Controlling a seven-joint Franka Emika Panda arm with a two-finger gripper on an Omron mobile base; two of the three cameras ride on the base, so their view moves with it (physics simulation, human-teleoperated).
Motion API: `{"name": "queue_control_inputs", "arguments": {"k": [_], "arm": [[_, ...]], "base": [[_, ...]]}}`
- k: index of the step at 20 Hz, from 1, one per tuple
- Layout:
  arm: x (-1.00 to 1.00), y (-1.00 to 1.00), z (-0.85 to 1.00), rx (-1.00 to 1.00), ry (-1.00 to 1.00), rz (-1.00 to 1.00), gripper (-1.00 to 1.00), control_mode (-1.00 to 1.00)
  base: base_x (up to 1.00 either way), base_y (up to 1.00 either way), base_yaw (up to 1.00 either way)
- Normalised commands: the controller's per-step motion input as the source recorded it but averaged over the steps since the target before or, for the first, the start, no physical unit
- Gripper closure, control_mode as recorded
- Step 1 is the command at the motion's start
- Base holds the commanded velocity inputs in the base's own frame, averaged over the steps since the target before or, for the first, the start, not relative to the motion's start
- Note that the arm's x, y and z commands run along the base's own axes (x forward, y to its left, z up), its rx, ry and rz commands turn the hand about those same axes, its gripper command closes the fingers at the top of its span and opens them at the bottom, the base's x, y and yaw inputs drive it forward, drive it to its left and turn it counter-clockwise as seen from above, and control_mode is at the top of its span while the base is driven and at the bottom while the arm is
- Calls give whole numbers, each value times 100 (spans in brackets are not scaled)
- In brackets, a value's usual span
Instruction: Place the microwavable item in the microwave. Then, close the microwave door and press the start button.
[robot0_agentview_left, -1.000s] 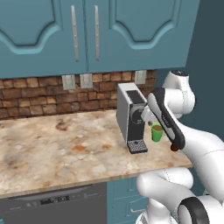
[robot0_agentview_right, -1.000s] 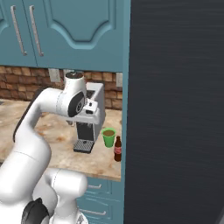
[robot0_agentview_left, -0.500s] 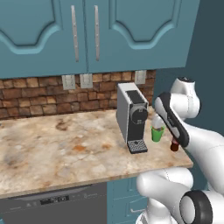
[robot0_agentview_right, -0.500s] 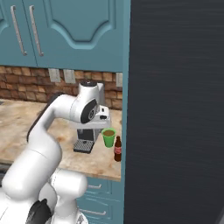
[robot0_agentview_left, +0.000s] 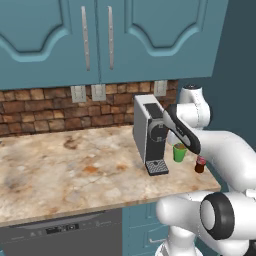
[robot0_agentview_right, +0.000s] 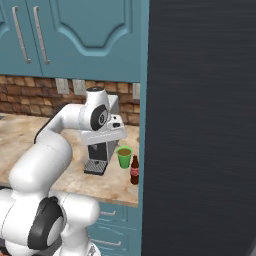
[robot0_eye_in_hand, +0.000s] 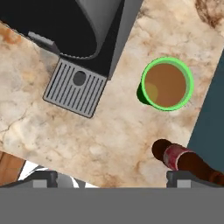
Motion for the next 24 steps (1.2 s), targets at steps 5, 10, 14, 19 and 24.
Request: {"name": "queue_control_inputs", "arguments": {"k": [5, 10, 14, 19, 24], "arm": [[1, 0, -43, -4, 0, 11, -100, -100], [0, 0, -31, 0, 0, 15, -100, -100], [0, -3, -19, 0, 0, 14, -100, -100], [9, -6, -21, 0, 0, 11, -100, -100], [23, -21, -13, 0, 0, 7, -100, -100]], "base": [[0, 0, 0], [0, 0, 0], [0, 0, 0], [0, 0, 0], [0, 0, 0]]}}
